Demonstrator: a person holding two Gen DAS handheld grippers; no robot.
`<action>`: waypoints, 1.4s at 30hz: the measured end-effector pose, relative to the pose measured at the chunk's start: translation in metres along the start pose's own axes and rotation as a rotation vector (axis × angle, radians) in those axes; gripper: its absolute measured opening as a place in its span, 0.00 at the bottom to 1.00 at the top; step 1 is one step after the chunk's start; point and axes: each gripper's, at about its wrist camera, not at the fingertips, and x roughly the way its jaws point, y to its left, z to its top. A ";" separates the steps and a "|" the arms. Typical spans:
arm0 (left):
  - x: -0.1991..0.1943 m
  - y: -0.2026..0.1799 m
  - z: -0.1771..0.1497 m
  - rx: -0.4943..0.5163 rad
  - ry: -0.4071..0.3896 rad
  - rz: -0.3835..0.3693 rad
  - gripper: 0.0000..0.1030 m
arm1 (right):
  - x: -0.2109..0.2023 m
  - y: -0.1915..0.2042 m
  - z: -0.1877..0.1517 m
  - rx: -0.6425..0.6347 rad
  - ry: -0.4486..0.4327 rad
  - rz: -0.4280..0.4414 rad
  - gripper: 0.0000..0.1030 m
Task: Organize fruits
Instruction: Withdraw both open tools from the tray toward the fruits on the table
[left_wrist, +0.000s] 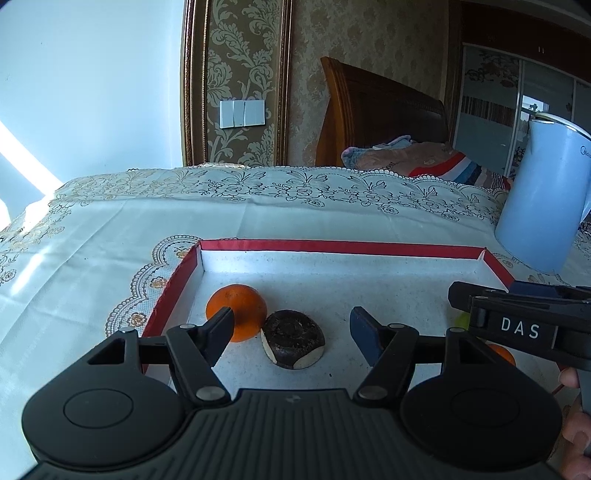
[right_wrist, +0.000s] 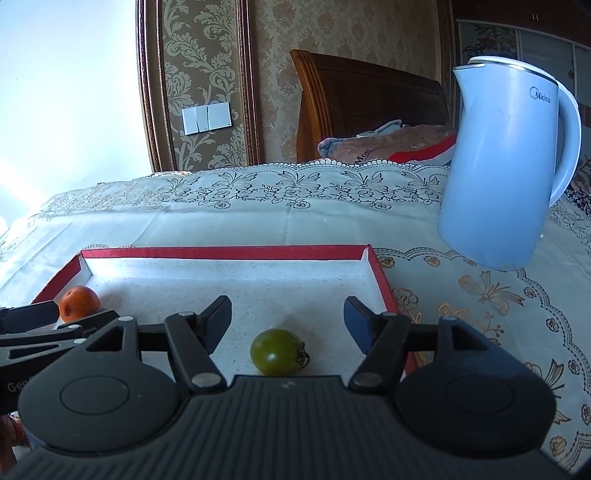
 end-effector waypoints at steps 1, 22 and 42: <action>-0.001 0.001 0.000 -0.001 0.002 -0.001 0.67 | 0.000 0.000 0.000 0.000 0.000 0.002 0.64; -0.055 0.044 -0.033 -0.081 -0.001 -0.003 0.67 | -0.048 0.015 -0.016 -0.061 -0.007 0.039 0.67; -0.081 0.057 -0.058 -0.050 -0.010 0.014 0.67 | -0.117 -0.018 -0.061 -0.001 -0.007 0.116 0.67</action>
